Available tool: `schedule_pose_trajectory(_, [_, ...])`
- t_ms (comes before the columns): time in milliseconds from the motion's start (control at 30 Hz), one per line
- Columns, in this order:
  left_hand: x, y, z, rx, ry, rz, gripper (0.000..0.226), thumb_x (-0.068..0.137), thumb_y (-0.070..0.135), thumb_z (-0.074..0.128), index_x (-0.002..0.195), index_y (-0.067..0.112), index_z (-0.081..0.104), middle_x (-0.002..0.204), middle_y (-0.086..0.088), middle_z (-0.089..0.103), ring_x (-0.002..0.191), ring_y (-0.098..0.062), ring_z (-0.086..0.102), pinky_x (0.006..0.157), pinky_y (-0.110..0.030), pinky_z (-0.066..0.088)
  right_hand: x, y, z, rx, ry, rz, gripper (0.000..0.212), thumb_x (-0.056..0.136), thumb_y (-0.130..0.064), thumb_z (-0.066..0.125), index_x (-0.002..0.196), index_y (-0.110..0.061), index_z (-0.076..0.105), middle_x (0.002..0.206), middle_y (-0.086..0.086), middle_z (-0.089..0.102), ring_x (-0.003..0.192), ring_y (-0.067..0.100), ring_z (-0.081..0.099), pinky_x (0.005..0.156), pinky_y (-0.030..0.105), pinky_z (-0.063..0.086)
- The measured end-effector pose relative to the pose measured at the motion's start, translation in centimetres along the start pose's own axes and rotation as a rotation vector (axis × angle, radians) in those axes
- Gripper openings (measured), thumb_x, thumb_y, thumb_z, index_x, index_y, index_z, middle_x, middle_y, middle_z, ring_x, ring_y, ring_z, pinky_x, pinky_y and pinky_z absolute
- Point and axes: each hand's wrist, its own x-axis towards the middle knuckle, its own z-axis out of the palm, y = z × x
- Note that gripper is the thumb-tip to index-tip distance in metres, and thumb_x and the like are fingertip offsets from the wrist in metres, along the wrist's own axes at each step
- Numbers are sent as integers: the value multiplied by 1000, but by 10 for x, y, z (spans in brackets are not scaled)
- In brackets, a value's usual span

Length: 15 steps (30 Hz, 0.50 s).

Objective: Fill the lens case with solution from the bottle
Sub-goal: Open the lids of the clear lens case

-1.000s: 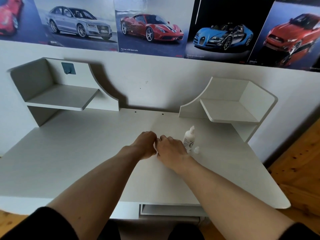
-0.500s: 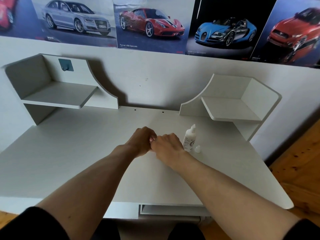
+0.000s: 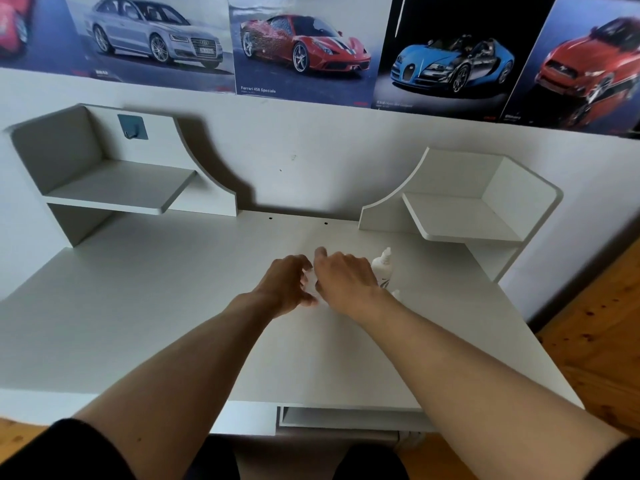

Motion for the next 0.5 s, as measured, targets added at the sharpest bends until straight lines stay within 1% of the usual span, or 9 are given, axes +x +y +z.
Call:
schedule_pose_trajectory(33, [-1, 0, 1, -1, -8, -2, 56, 66, 10, 87, 115, 9, 60, 100, -7, 66, 85, -17, 59, 78, -25, 47, 2, 1, -1, 40, -2, 51, 30, 85, -11, 62, 111, -4, 48, 105, 17, 66, 93, 36, 66, 69, 38, 43])
schedule_pose_trajectory(100, [-2, 0, 3, 2, -13, 1, 65, 66, 11, 87, 124, 8, 56, 104, -8, 65, 87, -17, 57, 80, -24, 46, 5, 2, -2, 93, -6, 117, 34, 83, -3, 63, 113, -3, 48, 107, 20, 61, 96, 38, 65, 75, 39, 49])
schedule_pose_trajectory(133, [-2, 0, 3, 1, -12, 2, 68, 67, 12, 87, 126, 9, 54, 105, -9, 65, 87, -18, 57, 80, -24, 46, 7, 2, -1, 113, -1, 138, 35, 82, -2, 64, 114, -3, 50, 108, 20, 58, 97, 38, 64, 77, 39, 51])
schedule_pose_trajectory(200, [-2, 0, 3, -10, -6, 8, 70, 67, 11, 87, 127, 10, 51, 99, -5, 62, 87, -19, 57, 80, -24, 45, 9, 4, 0, 148, 17, 176, 34, 82, -2, 66, 113, -4, 53, 108, 19, 56, 97, 37, 64, 79, 39, 52])
schedule_pose_trajectory(267, [-3, -1, 4, -25, 3, 15, 70, 66, 10, 87, 124, 12, 48, 97, -3, 61, 86, -19, 57, 78, -24, 44, 9, 6, 2, 162, 2, 193, 24, 83, -4, 64, 106, -4, 56, 105, 19, 61, 95, 36, 65, 78, 39, 51])
schedule_pose_trajectory(367, [-3, -4, 7, -38, 30, 26, 66, 65, 10, 87, 112, 14, 40, 95, -3, 61, 82, -20, 58, 72, -24, 45, 4, 9, 6, 184, -43, 188, 14, 83, -2, 62, 97, -4, 58, 101, 17, 66, 92, 35, 65, 74, 38, 48])
schedule_pose_trajectory(433, [-3, -5, 8, -44, 54, 35, 66, 65, 12, 87, 103, 16, 33, 91, 1, 57, 78, -19, 57, 68, -22, 45, 0, 10, 7, 210, -62, 180, 14, 82, -1, 58, 96, -4, 58, 102, 17, 64, 92, 35, 64, 71, 37, 45])
schedule_pose_trajectory(500, [-2, -5, 10, -59, 72, 36, 64, 66, 12, 87, 98, 13, 32, 88, 1, 57, 75, -18, 57, 61, -19, 45, -3, 11, 7, 232, -90, 162, 18, 82, -4, 57, 100, -4, 58, 105, 17, 62, 95, 36, 62, 71, 38, 45])
